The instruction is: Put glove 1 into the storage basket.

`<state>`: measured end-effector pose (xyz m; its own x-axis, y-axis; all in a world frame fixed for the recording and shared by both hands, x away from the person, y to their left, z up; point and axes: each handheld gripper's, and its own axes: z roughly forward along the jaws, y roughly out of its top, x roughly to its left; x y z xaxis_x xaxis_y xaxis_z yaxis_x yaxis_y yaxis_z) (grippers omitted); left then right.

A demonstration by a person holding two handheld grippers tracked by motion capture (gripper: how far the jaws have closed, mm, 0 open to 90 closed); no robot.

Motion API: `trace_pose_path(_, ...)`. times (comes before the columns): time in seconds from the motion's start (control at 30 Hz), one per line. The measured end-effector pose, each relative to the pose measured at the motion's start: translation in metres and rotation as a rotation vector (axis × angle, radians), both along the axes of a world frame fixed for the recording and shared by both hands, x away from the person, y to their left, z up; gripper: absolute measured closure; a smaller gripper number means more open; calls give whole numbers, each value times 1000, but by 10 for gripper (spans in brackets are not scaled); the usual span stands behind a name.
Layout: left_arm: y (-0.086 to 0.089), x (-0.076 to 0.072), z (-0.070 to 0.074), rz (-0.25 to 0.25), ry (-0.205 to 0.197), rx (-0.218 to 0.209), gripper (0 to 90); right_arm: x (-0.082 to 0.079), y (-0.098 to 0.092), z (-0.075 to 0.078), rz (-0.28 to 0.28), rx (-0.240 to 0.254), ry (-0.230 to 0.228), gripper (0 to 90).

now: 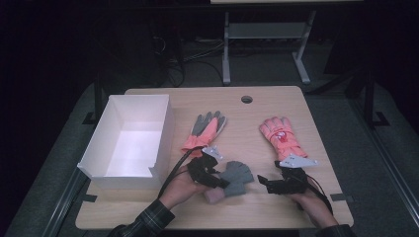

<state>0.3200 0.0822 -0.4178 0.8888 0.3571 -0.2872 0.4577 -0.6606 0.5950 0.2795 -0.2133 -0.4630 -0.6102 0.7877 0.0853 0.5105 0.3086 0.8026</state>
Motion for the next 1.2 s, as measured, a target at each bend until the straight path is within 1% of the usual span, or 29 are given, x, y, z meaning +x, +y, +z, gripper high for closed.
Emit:
trace_pose_path(0.03, 0, 0, 0, 0, 0, 0, 655, 0, 0, 0, 0, 0, 0, 136)
trace_pose_path(0.07, 1, 0, 4, 9, -2, -5, 655, 0, 0, 0, -1, -4, 4, 136)
trace_pose_path(0.13, 4, 1, 14, 15, -12, -14, 653, 0, 0, 0, 1, -1, 6, 136)
trace_pose_path(0.17, 6, 2, 19, 25, -8, -24, 653, 0, 0, 0, 1, -1, 6, 136)
trace_pose_path(0.23, 10, 4, 35, 45, -9, -33, 653, -1, 1, 1, 0, 0, 20, 136)
trace_pose_path(0.27, 10, 4, 35, 45, -9, -33, 653, 0, 1, 0, 1, -5, 16, 136)
trace_pose_path(0.37, 14, 6, 51, 62, -22, -46, 654, 0, 2, 0, 5, -10, 18, 136)
trace_pose_path(0.4, 18, 6, 62, 77, -34, -60, 653, -1, 2, 0, 7, -11, 16, 136)
trace_pose_path(0.43, 18, 6, 62, 77, -34, -60, 653, -1, 2, 0, 7, -11, 16, 136)
trace_pose_path(0.47, 22, 8, 73, 87, -51, -81, 653, -1, 2, 0, 8, -14, 17, 137)
trace_pose_path(0.5, 22, 8, 73, 87, -51, -81, 653, -1, 2, 0, 8, -16, 19, 136)
trace_pose_path(0.57, 24, 10, 82, 90, -64, -78, 653, -1, 2, 0, 14, -21, 22, 137)
trace_pose_path(0.6, 26, 12, 90, 96, -72, -72, 653, -2, 2, 0, 14, -22, 23, 136)
trace_pose_path(0.77, 32, 17, 102, 109, -82, -81, 652, -2, 2, 0, 16, -16, 24, 137)
trace_pose_path(0.8, 35, 20, 107, 109, -96, -77, 651, -2, 3, 0, 20, -18, 23, 136)
trace_pose_path(0.83, 35, 20, 107, 109, -96, -77, 651, -2, 3, 0, 20, -18, 23, 136)
trace_pose_path(0.87, 38, 22, 112, 116, -95, -70, 651, -1, 3, 0, 22, -17, 23, 136)
trace_pose_path(0.93, 43, 25, 117, 120, -106, -66, 651, -1, 3, 0, 25, -19, 23, 137)
trace_pose_path(0.97, 43, 25, 117, 120, -106, -66, 651, -1, 3, 0, 25, -19, 23, 137)
trace_pose_path(1.03, 49, 29, 121, 126, -113, -74, 651, -2, 3, 0, 25, -18, 23, 137)
trace_pose_path(1.07, 52, 30, 123, 138, -112, -81, 650, -2, 3, 0, 24, -17, 22, 137)
trace_pose_path(1.17, 61, 34, 127, 152, -126, -80, 650, -1, 3, 0, 20, -14, 27, 138)
trace_pose_path(1.2, 68, 37, 130, 177, -133, -92, 650, -2, 3, 0, 25, -17, 25, 138)
